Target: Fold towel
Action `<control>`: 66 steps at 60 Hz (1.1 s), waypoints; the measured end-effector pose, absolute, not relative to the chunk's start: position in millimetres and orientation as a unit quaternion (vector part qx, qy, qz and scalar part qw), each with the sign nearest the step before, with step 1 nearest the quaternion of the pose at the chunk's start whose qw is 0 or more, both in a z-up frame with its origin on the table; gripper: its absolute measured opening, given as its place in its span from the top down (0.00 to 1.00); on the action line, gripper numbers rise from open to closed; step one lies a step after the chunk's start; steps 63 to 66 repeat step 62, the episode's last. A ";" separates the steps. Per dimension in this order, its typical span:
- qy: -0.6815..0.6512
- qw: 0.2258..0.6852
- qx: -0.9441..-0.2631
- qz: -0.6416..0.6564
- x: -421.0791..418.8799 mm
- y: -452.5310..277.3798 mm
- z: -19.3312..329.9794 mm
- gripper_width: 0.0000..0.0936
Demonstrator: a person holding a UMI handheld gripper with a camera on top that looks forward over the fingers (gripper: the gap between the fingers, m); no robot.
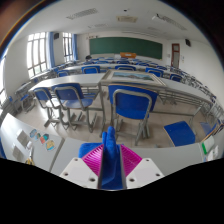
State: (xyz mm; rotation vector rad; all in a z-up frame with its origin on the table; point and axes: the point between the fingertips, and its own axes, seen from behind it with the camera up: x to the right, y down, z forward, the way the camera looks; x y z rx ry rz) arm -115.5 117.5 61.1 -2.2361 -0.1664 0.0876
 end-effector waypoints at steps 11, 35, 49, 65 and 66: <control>-0.066 0.450 -0.888 -0.059 -46.4 109.5 81.3 0.10; 0.005 0.462 -0.885 -0.061 -84.9 -35.8 178.7 0.09; 0.030 0.477 -0.875 -0.080 -112.7 -108.1 209.2 0.09; 0.040 0.481 -0.873 -0.076 -130.3 -135.2 218.0 0.09; 0.040 0.481 -0.873 -0.076 -130.3 -135.2 218.0 0.09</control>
